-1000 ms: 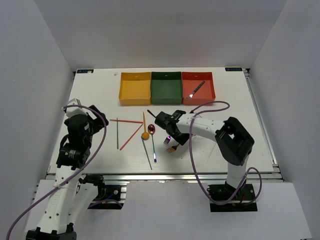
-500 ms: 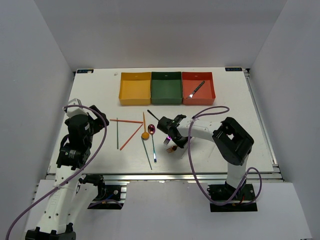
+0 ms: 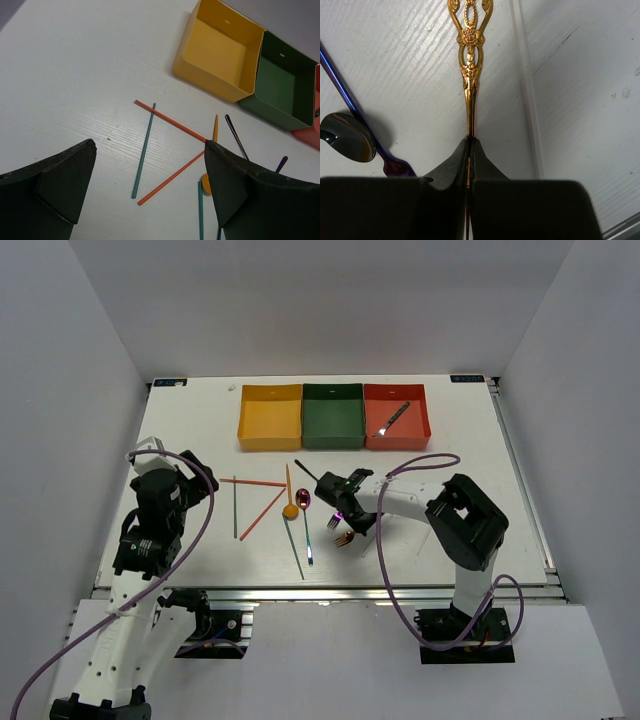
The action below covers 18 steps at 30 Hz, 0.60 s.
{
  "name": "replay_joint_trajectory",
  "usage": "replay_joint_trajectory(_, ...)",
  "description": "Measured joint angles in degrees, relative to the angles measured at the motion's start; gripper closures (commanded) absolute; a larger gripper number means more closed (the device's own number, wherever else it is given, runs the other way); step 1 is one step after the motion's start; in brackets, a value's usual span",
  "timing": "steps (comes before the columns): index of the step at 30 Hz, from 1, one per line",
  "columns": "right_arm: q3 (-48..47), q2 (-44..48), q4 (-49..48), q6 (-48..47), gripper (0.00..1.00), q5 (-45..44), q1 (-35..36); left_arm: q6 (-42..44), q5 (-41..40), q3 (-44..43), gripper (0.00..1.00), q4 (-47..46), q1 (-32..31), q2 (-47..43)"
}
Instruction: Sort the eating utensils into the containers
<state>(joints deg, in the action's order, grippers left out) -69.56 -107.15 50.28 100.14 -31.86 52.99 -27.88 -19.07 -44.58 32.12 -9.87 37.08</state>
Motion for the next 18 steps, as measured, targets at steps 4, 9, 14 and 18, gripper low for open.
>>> replay_joint_trajectory(4, 0.00, 0.46, -0.20, -0.04, 1.00, 0.66, -0.11, 0.00, 0.02, 0.00, 0.02, -0.02, -0.02, 0.09)
replay_joint_trajectory(9, 0.00, 4.92, -1.16, -1.88, 1.00, 0.87, -0.11, 0.00, 0.00, 0.00, 0.02, 0.00, -0.02, 0.55)
replay_joint_trajectory(14, -0.07, 15.69, -5.20, -8.70, 1.00, -1.53, -0.50, 0.00, 0.00, 0.00, 0.02, 0.00, -0.02, 0.63)
replay_joint_trajectory(18, -1.86, 20.24, -9.70, -19.61, 1.00, -2.97, -5.81, 0.00, -0.02, 0.00, 0.02, 0.00, -0.02, 0.70)
